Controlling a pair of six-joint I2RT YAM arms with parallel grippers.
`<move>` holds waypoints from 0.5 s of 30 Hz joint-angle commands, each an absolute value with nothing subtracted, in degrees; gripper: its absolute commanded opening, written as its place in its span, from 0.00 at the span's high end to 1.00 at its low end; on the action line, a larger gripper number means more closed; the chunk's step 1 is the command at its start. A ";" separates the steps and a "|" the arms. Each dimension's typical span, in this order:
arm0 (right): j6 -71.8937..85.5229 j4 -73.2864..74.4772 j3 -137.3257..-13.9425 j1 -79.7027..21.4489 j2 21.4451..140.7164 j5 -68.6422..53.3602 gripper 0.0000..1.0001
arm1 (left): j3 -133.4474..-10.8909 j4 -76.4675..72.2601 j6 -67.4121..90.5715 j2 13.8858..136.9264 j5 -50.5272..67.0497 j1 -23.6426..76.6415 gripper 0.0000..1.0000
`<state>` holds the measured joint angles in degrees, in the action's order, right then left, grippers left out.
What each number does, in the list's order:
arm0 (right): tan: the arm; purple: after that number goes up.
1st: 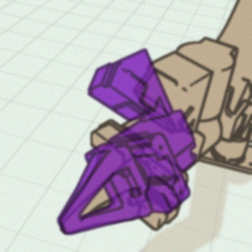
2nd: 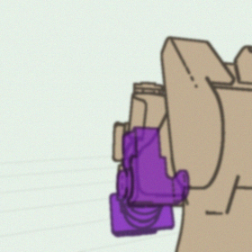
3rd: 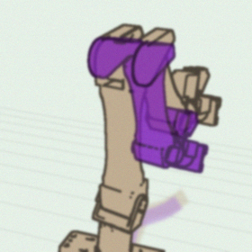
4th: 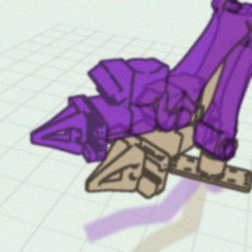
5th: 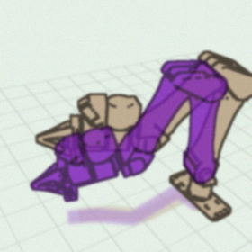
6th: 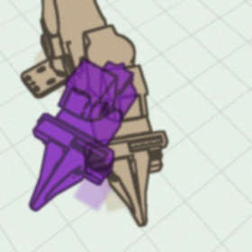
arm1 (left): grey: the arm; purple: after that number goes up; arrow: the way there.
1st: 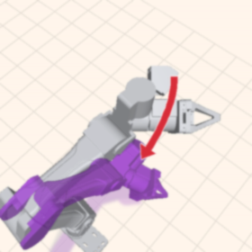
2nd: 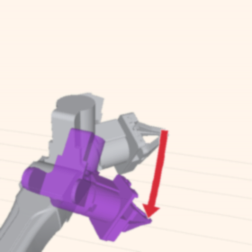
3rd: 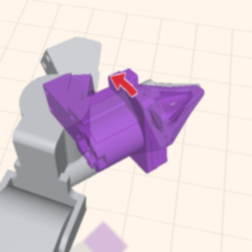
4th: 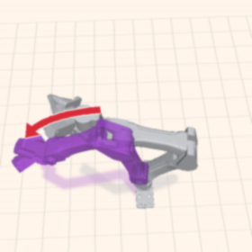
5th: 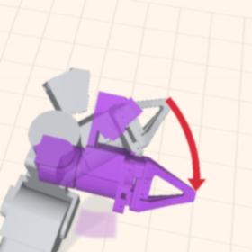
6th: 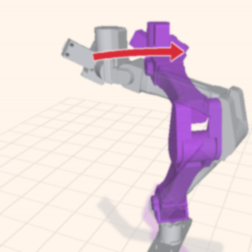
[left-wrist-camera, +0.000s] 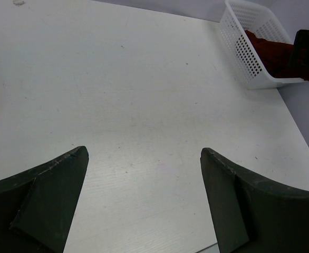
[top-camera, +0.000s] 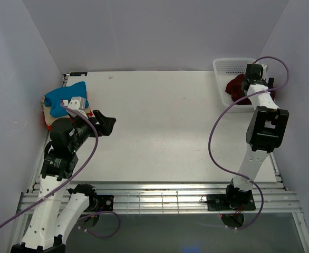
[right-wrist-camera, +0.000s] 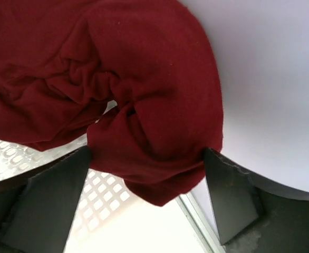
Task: Fold and stack the t-shirts
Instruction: Grab crumpled tshirt from bin with the right arm
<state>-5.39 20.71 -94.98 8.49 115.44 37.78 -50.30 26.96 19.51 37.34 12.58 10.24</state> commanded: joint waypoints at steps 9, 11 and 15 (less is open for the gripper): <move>-3.25 20.74 -94.13 8.97 112.44 31.48 0.92 | -51.95 29.45 18.02 36.74 10.28 10.28 0.02; -3.60 21.44 -95.00 8.09 109.26 27.52 0.92 | -51.51 28.92 18.19 37.53 10.20 10.20 0.02; -3.08 27.41 -102.20 1.87 99.70 21.46 0.92 | -51.06 26.64 18.81 40.42 10.02 10.28 0.02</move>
